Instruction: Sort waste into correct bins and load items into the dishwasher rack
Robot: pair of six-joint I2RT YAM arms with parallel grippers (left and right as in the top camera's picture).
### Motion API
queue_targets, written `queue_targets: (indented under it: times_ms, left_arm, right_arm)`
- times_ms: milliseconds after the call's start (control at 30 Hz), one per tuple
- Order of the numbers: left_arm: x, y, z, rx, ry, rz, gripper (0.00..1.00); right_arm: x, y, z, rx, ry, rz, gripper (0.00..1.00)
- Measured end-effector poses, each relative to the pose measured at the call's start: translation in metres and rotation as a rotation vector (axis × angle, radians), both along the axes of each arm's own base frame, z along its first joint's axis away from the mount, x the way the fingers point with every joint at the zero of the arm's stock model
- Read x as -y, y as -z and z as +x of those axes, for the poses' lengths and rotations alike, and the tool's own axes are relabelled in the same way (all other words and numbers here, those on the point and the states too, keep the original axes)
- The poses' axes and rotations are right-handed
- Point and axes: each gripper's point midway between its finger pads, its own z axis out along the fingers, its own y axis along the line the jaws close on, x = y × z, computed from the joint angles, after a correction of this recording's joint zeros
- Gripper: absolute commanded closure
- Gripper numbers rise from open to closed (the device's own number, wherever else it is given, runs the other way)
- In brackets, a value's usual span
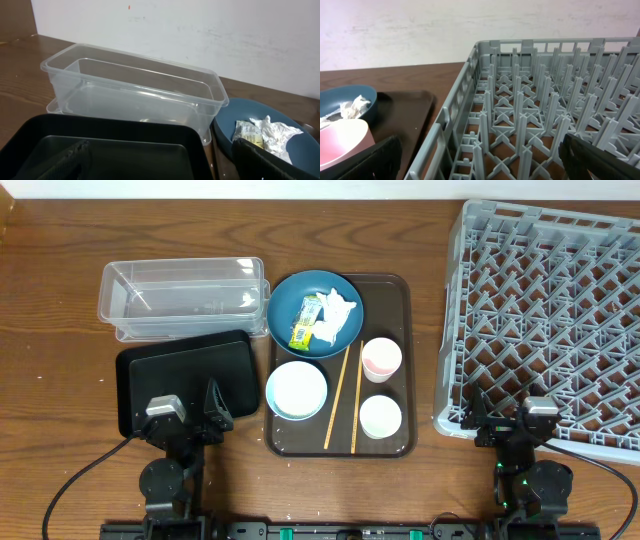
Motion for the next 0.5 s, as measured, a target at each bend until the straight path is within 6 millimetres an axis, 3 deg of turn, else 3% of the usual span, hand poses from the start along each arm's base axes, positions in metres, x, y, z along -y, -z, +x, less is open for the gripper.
queue_targets:
  times_ms: [500]
  left_arm:
    - [0.0, 0.0, 0.0, 0.0, 0.0, 0.0, 0.08]
  right_arm:
    - [-0.0001, 0.0, 0.0, 0.0, 0.0, 0.0, 0.01]
